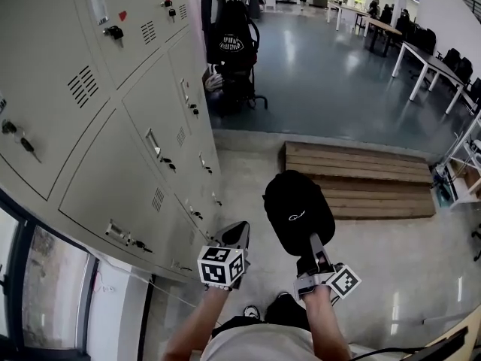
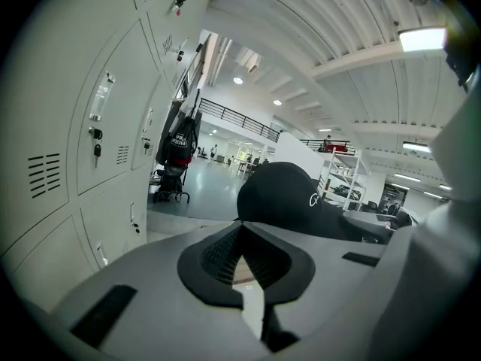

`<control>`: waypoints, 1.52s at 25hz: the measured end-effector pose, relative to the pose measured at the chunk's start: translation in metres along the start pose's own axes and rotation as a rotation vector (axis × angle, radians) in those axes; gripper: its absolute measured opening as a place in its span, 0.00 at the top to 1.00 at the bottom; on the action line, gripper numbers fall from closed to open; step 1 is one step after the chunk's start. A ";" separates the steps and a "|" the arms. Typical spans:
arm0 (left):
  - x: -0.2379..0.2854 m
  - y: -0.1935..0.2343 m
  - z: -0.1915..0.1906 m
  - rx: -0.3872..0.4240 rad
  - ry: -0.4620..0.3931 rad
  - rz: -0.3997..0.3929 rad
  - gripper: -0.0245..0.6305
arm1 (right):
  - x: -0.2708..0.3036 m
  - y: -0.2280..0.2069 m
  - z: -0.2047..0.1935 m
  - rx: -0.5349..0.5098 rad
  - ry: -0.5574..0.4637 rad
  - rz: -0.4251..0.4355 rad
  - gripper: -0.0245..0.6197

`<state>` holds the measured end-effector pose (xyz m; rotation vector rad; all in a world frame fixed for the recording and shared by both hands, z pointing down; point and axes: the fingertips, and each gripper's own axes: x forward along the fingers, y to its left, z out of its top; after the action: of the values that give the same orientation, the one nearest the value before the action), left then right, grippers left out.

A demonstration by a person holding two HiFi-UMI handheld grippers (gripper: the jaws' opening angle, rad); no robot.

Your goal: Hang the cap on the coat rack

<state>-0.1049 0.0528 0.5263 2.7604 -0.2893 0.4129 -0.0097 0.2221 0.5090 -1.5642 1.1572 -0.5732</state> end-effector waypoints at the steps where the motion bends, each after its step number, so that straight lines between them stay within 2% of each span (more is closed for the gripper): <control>1: 0.005 0.001 0.003 0.000 -0.005 -0.002 0.96 | 0.005 -0.003 0.003 -0.004 -0.001 0.004 0.93; 5: 0.031 0.010 0.018 -0.019 -0.018 0.006 0.96 | 0.035 -0.013 0.017 0.000 0.003 0.026 0.93; 12: 0.093 0.026 0.059 0.022 -0.039 0.029 0.96 | 0.111 -0.030 0.058 0.006 0.009 0.079 0.93; 27: 0.243 0.063 0.152 0.036 -0.071 0.087 0.96 | 0.262 -0.073 0.155 0.028 0.058 0.140 0.93; 38: 0.310 0.068 0.172 0.027 -0.061 0.135 0.96 | 0.314 -0.111 0.205 0.081 0.082 0.142 0.93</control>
<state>0.2117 -0.1165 0.4891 2.7927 -0.4904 0.3694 0.3322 0.0341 0.4827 -1.3884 1.2802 -0.5859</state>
